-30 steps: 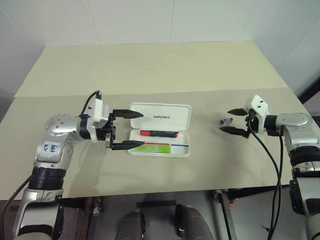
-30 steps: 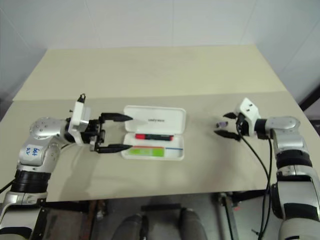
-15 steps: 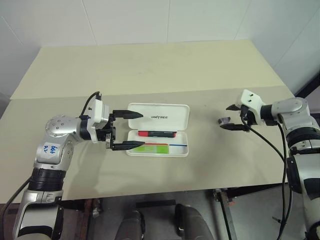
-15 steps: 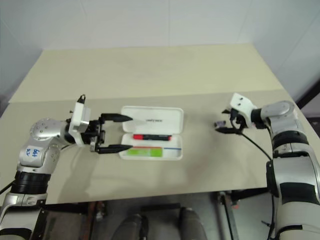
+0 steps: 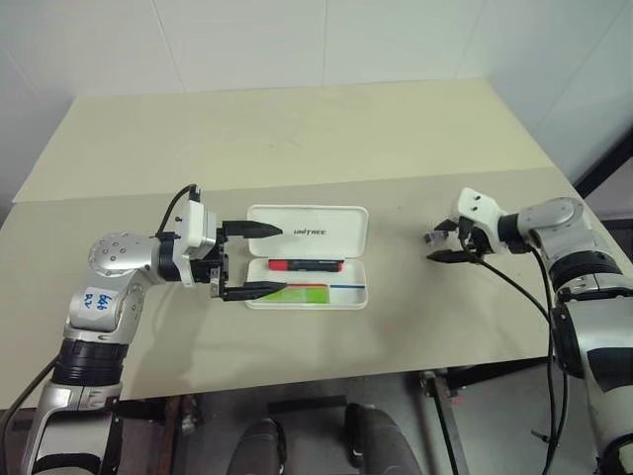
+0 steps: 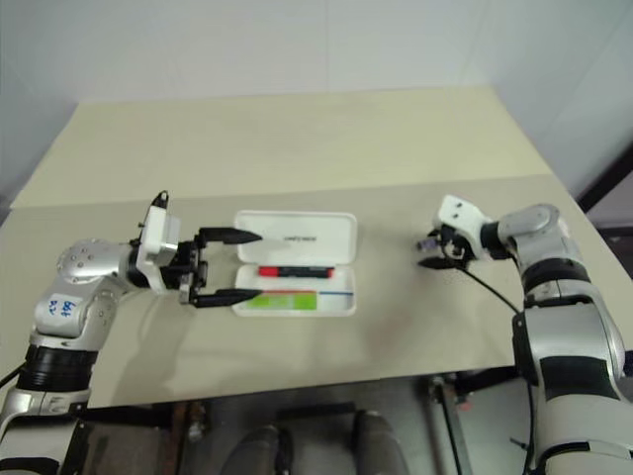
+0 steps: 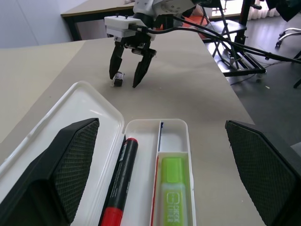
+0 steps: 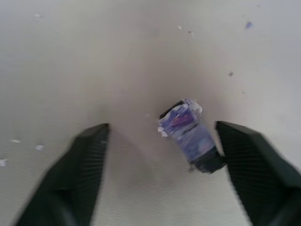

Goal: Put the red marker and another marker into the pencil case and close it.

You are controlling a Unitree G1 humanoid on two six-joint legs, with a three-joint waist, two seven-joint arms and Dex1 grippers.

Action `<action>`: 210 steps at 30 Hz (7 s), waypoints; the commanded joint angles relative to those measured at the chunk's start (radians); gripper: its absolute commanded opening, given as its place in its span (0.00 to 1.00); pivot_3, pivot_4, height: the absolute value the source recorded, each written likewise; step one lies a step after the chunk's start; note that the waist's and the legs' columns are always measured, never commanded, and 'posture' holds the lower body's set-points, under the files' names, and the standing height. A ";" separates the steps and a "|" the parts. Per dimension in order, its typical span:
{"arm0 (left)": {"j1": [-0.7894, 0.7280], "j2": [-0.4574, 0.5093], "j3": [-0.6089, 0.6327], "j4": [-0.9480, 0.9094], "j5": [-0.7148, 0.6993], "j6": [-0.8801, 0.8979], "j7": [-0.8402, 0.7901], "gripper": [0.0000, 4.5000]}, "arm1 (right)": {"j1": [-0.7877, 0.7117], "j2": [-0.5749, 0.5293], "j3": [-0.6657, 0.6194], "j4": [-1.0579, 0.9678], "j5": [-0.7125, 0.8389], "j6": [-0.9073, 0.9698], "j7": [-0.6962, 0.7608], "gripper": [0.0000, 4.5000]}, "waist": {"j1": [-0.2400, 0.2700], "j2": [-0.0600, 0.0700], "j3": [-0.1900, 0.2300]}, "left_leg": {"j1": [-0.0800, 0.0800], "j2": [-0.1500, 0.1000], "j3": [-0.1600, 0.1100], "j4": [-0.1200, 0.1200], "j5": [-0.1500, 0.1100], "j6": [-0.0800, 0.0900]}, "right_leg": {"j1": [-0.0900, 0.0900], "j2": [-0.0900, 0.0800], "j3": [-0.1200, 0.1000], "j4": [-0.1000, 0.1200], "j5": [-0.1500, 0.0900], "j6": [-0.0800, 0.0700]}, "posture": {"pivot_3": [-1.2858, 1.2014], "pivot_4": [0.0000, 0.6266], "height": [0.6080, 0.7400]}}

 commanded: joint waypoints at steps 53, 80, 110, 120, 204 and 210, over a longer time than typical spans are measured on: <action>-0.005 -0.042 -0.019 0.034 0.012 -0.047 -0.041 1.00 | 0.492 0.090 0.113 -1.467 0.455 1.135 -0.178 0.07 | 0.019 0.000 0.000 | -0.004 0.000 0.000 0.001 -0.003 0.005 | -0.004 0.000 0.001 0.002 0.000 0.000 | 0.52 0.24 1.00; -0.019 -0.030 -0.008 0.039 0.010 -0.043 -0.034 1.00 | 0.464 0.124 0.028 -1.500 0.600 1.002 -0.167 1.00 | 0.020 -0.001 0.000 | -0.005 0.000 0.000 0.000 -0.004 0.007 | -0.004 0.000 0.000 -0.004 0.000 0.001 | 0.52 0.24 1.00; 0.077 0.040 0.119 0.133 -0.030 -0.103 -0.104 0.26 | 0.713 -0.064 -0.291 -1.301 0.688 0.441 0.052 1.00 | 0.020 -0.001 0.000 | -0.003 0.000 0.002 0.000 -0.005 0.009 | -0.001 0.000 0.002 -0.008 0.002 0.004 | 0.52 0.24 1.00; 0.015 -0.024 0.172 0.184 -0.016 -0.158 0.030 0.00 | 0.714 -0.064 -0.270 -1.305 0.672 0.443 0.040 1.00 | 0.021 -0.002 0.000 | -0.003 0.000 0.002 0.001 -0.006 0.009 | -0.001 -0.001 0.002 -0.007 0.002 0.004 | 0.52 0.24 1.00; -0.098 -0.048 -0.234 0.218 0.347 -0.077 -0.053 0.00 | 0.821 0.004 -0.259 -1.396 0.694 0.396 -0.087 1.00 | 0.045 -0.002 0.000 | -0.003 -0.001 0.003 0.003 -0.005 0.010 | 0.000 -0.001 0.002 -0.006 0.003 0.005 | 0.52 0.24 1.00; -0.051 -0.046 -0.101 0.159 0.192 0.025 -0.025 0.00 | 0.798 0.025 -0.248 -1.358 0.688 0.375 -0.080 1.00 | 0.041 -0.002 0.000 | -0.003 -0.001 0.003 0.003 -0.005 0.010 | 0.000 0.000 0.003 -0.005 0.003 0.005 | 0.52 0.24 1.00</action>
